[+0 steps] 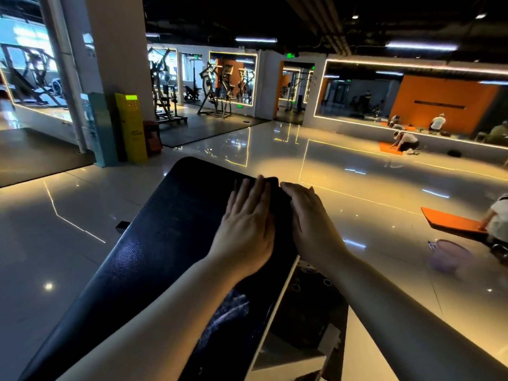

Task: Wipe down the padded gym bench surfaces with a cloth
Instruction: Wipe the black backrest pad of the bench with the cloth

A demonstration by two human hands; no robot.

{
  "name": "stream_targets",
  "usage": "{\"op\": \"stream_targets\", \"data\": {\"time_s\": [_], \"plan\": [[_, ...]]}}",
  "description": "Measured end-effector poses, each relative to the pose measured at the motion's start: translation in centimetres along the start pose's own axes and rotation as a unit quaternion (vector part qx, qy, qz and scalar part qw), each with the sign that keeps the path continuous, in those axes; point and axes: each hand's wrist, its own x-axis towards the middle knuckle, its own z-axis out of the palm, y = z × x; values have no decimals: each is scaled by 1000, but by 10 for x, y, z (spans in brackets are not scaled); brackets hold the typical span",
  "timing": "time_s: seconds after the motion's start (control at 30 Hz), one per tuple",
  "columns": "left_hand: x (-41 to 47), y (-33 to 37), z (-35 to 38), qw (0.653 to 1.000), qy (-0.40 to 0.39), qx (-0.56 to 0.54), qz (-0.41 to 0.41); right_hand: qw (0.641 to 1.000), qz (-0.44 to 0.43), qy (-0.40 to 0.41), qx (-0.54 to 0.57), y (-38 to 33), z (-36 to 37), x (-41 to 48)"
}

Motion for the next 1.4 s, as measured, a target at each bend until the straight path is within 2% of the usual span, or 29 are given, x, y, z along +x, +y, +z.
{"op": "stream_targets", "data": {"time_s": [0.07,0.13,0.23,0.3,0.33,0.37,0.43,0.5,0.57,0.67,0.7,0.73,0.83,0.9,0.93,1.03,1.07,1.1,1.17,1.23,1.27,1.3,1.4], "plan": [[-15,11,4,998,5,7,57,1000,8,10,10,-1,1,-2],[-26,-4,3,997,6,3,77,1000,13,23,8,-1,2,-5],[-22,-38,-3,1000,25,-13,-4,999,14,32,-8,-1,6,-5],[-16,-39,-6,994,23,-45,-92,999,5,37,-32,-1,9,-3],[-16,-30,-5,993,15,-52,-103,998,-4,37,-48,-1,10,-3],[-20,-17,-3,995,13,-47,-85,998,-11,37,-58,0,11,-3],[-33,0,-2,999,35,-7,10,998,-12,29,-55,2,10,-3],[-38,-16,-5,995,58,51,63,998,-5,20,-55,3,8,-4],[-27,-46,-5,995,75,69,9,998,-10,11,-59,3,7,-4],[-12,-72,-7,980,50,-37,-189,998,-31,3,-60,2,6,-3],[-10,-68,-5,975,33,-60,-213,997,-37,9,-65,2,6,-3],[-13,-59,-3,977,20,-66,-200,996,-40,17,-72,2,8,-2],[-36,-24,-3,998,12,-56,-24,995,-41,45,-76,0,11,-2],[-41,-30,-4,999,5,-25,45,995,-46,49,-67,1,10,-2],[-36,-40,-4,999,8,-10,34,996,-51,46,-61,2,9,-2],[-20,-51,-6,993,8,-36,-113,998,-52,28,-36,4,6,-2],[-18,-42,-2,991,4,-38,-129,998,-49,28,-37,5,6,-2],[-19,-27,0,993,5,-31,-115,997,-49,32,-42,5,7,-2],[-33,2,5,999,7,-10,-31,996,-54,44,-52,6,9,-2],[-54,8,3,999,-7,7,46,996,-54,48,-54,8,10,-2],[-62,0,3,998,-12,5,57,996,-54,49,-55,8,10,-2],[-67,-12,1,999,-13,-14,47,996,-54,50,-59,8,10,-2],[-71,-44,0,996,22,-75,-52,992,-59,50,-101,4,13,-3]]}}
